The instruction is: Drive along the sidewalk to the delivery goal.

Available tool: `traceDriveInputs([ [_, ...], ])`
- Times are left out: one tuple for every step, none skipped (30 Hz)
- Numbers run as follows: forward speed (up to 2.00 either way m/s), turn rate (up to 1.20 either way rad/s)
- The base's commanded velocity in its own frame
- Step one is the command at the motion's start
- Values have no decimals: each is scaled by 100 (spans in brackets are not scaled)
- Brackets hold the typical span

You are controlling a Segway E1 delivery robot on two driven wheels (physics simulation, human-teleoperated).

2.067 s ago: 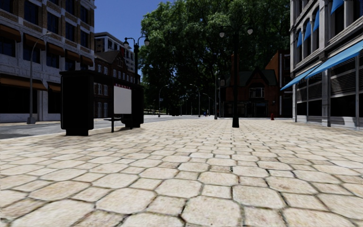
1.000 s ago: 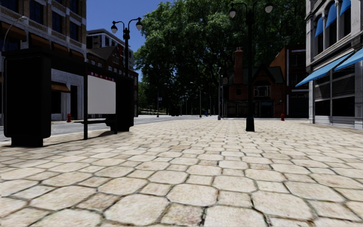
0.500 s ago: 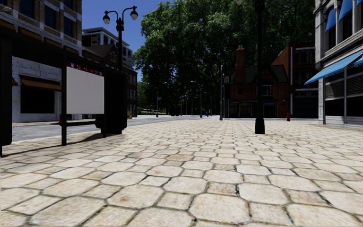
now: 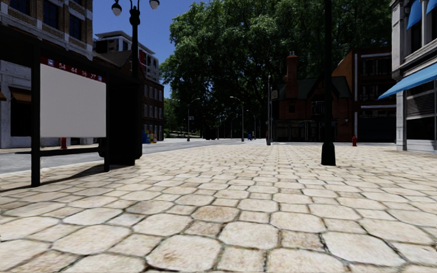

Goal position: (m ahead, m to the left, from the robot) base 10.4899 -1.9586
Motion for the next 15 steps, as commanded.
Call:
traceDriveInputs([
  [200, 0],
  [200, 0],
  [200, 0],
  [200, 0],
  [200, 0],
  [200, 0],
  [200, 0],
  [200, 0],
  [200, 0],
  [200, 0],
  [200, 0],
  [200, 0],
  [200, 0],
  [200, 0],
  [200, 0],
])
